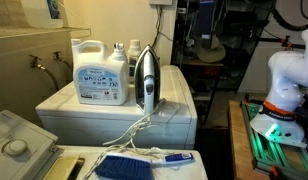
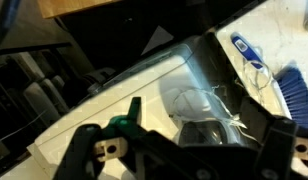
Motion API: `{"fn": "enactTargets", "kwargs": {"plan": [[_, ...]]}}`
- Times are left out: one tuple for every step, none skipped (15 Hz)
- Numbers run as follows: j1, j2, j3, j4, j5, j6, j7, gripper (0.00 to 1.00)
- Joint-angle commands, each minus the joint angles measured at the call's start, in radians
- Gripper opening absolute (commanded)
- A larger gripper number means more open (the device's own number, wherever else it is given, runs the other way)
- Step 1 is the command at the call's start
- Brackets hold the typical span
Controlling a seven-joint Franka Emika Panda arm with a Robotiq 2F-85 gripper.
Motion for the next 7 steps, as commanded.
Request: {"fn": "enactTargets", "kwargs": {"plan": [[-0.041,-0.066,0.024,-0.072,-0.010,-0.040,0.001,1.00],[-0.040,-0.017,0.033,-0.010,-0.003,-0.034,-0.001,1.00],[-0.045,-0.025,0.035,-0.020,-0.004,-0.036,-0.001,1.00],[-0.049,-0.030,0.036,-0.028,-0.004,-0.036,-0.001,1.00],[-0.051,-0.032,0.037,-0.032,-0.004,-0.036,-0.001,1.00],[-0.052,-0.033,0.038,-0.033,-0.004,-0.036,-0.001,1.00],[-0.053,-0.033,0.038,-0.033,-0.004,-0.036,-0.001,1.00]]}}
